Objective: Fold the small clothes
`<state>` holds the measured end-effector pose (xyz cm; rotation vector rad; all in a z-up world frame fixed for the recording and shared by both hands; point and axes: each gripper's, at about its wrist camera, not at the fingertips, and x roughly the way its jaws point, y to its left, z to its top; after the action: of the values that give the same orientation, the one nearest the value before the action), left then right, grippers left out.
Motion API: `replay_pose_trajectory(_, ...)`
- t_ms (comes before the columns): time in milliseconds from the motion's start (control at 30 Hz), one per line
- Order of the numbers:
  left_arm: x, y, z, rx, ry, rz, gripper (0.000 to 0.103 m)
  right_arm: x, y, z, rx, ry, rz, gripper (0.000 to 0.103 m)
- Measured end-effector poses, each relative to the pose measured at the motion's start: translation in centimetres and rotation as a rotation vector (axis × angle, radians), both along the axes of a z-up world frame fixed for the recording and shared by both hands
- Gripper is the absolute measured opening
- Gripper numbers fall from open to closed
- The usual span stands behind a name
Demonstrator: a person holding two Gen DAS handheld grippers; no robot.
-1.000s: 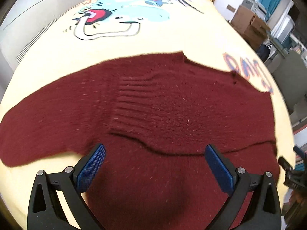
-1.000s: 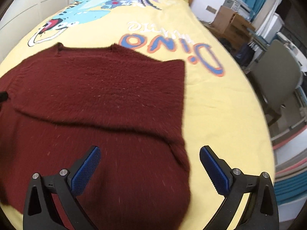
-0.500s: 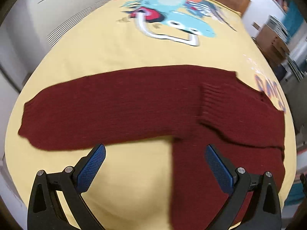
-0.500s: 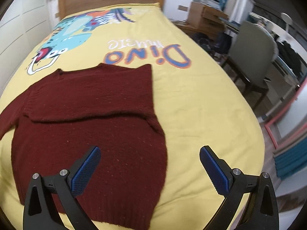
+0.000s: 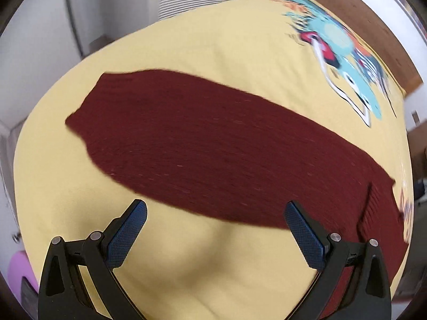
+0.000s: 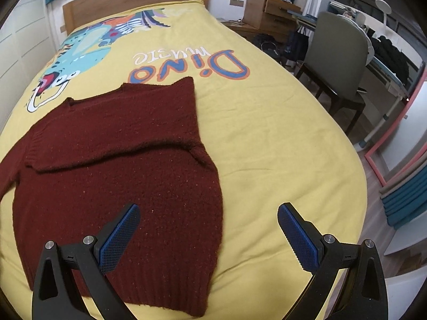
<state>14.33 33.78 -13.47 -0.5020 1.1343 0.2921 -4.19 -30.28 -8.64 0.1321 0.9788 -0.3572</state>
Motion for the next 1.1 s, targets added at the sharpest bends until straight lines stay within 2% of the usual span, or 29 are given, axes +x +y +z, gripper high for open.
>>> replay_pose_trajectory(133, -0.4, 3.2, -1.3, -0.065, 0.027, 0.114, 0.102, 0.0, 0.7, 0.3, -0.009, -0.01, 0.026, 0.103)
replay_pose_trajectory(233, -0.2, 5.2, -2.7, -0.075, 0.073, 0.172, 0.102, -0.1, 1.0, 0.2, -0.021, -0.019, 0.031, 0.103)
replay_pose_trajectory(333, 0.6, 6.6, -4.0, -0.073, 0.115, 0.196, 0.102, -0.1, 0.8, -0.4, 0.003, -0.005, 0.025, 0.103)
replay_pose_trajectory(533, 2.0, 8.4, -4.5, -0.054, 0.093, 0.179, 0.101, -0.8, 0.3, -1.0, 0.003, 0.016, 0.015, 0.103)
replay_pose_trajectory(600, 2.5, 8.5, -4.2, -0.045, 0.098, 0.151, 0.089, -1.1, 0.2, -1.0, 0.003, 0.018, 0.012, 0.103)
replay_pose_trajectory(633, 2.5, 8.5, -3.7, -0.025, 0.085, 0.142, 0.058, -1.1, 0.1, -1.0, 0.0, 0.022, 0.01, 0.103)
replay_pose_trajectory(667, 1.9, 8.6, -3.2, -0.021, 0.077, 0.133, 0.035, -1.1, 0.0, -1.1, -0.014, 0.034, 0.006, 0.103)
replay_pose_trajectory(700, 2.1, 8.7, -2.9, -0.036, 0.074, 0.118, 0.027, -1.1, 0.0, -1.3, -0.023, 0.042, 0.003, 0.103)
replay_pose_trajectory(733, 2.0, 8.9, -2.8, -0.067, 0.071, 0.1, 0.015, -1.2, -0.2, -1.4, -0.023, 0.047, -0.001, 0.103)
replay_pose_trajectory(767, 2.1, 9.0, -2.5, -0.087, 0.074, 0.087, 0.014, -1.2, -0.3, -1.6, -0.017, 0.048, -0.004, 0.103)
replay_pose_trajectory(867, 2.0, 8.9, -0.4, -0.048, 0.059, 0.065, 0.014, -1.4, -0.7, -2.1, 0.016, 0.041, -0.013, 0.103)
replay_pose_trajectory(1033, 1.2, 6.5, 2.6, -0.036, 0.02, 0.014, 0.014, -1.4, -0.8, -3.0, 0.04, 0.047, -0.006, 0.103)
replay_pose_trajectory(1100, 0.9, 5.0, 4.0, -0.06, -0.01, -0.021, 0.014, -1.2, -1.0, -3.3, 0.051, 0.049, -0.001, 0.103)
